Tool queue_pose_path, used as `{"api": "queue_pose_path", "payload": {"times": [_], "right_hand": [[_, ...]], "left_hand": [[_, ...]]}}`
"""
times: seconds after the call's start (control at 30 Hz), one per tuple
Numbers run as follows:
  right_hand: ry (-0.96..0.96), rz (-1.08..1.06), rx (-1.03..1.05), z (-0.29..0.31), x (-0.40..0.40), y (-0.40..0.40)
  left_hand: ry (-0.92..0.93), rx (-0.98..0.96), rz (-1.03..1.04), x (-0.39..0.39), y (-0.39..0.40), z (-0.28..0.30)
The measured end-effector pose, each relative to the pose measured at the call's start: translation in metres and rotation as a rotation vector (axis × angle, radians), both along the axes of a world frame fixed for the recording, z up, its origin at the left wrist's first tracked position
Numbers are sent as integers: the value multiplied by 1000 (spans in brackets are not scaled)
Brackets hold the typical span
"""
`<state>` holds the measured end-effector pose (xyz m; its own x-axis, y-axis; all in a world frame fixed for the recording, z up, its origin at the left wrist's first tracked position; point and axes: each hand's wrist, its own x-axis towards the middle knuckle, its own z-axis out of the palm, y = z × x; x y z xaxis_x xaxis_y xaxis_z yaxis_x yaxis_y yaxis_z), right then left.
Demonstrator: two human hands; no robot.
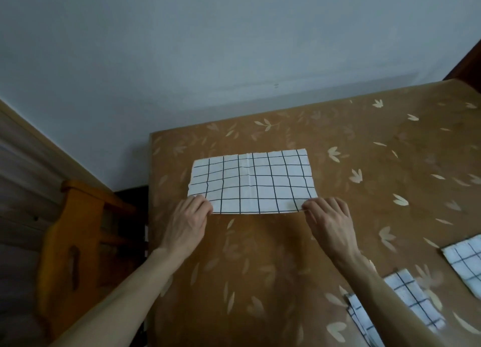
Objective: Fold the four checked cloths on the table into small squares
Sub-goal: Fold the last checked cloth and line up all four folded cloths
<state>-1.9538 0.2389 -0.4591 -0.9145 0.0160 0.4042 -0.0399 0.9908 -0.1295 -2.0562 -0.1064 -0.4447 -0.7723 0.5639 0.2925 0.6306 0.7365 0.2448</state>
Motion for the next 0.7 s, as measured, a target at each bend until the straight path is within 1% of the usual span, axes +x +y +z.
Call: {"api": "queue_pose_path", "payload": {"times": [0.2, 0.3, 0.4, 0.5, 0.6, 0.7], "right_hand": [[-99, 7, -31, -48, 41, -9], [-140, 6, -16, -60, 53, -9], [-156, -14, -24, -60, 56, -11], [-161, -43, -90, -50, 48, -26], [-177, 14, -158, -48, 26, -59], [-290, 98, -158, -60, -4, -93]], "left_hand": [[-154, -91, -14, 39, -10, -51], [-203, -124, -32, 51, -14, -59], [-190, -182, -64, 55, -15, -59], [-136, -172, -20, 52, -8, -58], [-127, -117, 81, 51, 14, -63], [-180, -111, 136, 50, 38, -73]]}}
